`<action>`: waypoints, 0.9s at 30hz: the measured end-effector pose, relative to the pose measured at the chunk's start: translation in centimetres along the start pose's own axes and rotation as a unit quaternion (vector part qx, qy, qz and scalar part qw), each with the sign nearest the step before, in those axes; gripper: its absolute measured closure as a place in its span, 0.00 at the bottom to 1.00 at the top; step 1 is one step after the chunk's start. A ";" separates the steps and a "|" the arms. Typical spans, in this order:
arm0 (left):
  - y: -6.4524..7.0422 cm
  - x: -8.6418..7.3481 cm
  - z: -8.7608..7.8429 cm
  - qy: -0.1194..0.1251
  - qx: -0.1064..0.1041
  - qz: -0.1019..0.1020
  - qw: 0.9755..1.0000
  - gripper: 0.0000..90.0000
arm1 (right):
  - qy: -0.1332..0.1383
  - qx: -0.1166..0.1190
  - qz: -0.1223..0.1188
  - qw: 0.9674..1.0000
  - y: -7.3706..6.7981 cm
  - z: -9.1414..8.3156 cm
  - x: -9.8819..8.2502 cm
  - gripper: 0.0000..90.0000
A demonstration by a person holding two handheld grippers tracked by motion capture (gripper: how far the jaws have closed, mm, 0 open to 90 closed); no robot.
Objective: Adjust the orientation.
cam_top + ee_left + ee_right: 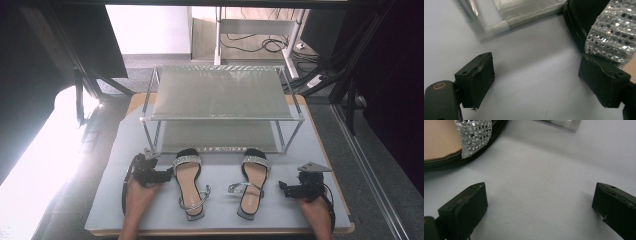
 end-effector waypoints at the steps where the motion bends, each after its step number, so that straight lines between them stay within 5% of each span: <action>1: 0.3 0.5 0.5 -0.004 -0.003 0.003 1.000 0.16 | 0.000 0.000 0.000 1.000 0.0 0.0 0.0 0.00; 9: 2.4 2.2 2.2 -0.007 -0.015 0.016 1.000 0.18 | 0.000 0.000 0.000 1.000 0.0 0.0 0.0 0.00; 15: 2.3 2.1 1.9 -0.013 -0.024 0.008 1.000 0.17 | 0.001 0.000 -0.001 1.000 0.0 0.0 0.0 0.00; 18: 2.1 2.1 0.7 -0.002 -0.054 -0.020 0.998 0.17 | 0.002 -0.001 -0.001 1.000 -0.1 0.0 0.0 0.00; 19: 2.2 2.2 -0.2 0.009 -0.084 -0.046 0.995 0.17 | 0.002 0.000 -0.001 1.000 -0.1 0.0 0.0 0.00; 22: 2.5 2.5 -0.7 0.014 -0.106 -0.055 0.993 0.21 | 0.002 0.000 -0.001 1.000 -0.1 0.0 0.0 0.00; 23: 2.9 2.7 -0.9 0.017 -0.125 -0.061 0.990 0.23 | 0.002 0.000 -0.001 1.000 -0.1 0.0 0.0 0.00; 27: 3.9 3.0 0.0 0.009 -0.133 -0.055 0.990 0.31 | 0.001 0.000 -0.001 1.000 0.0 0.0 0.0 0.00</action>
Point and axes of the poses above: each handheld gripper's, and its own axes: z roughly forward along the jaws, x roughly out of its top, y roughly to its right, the point moved 4 cm from there along z, roughly forward along the jaws, and after that the axes turned 5 degrees about y, right-handed, at the moved point
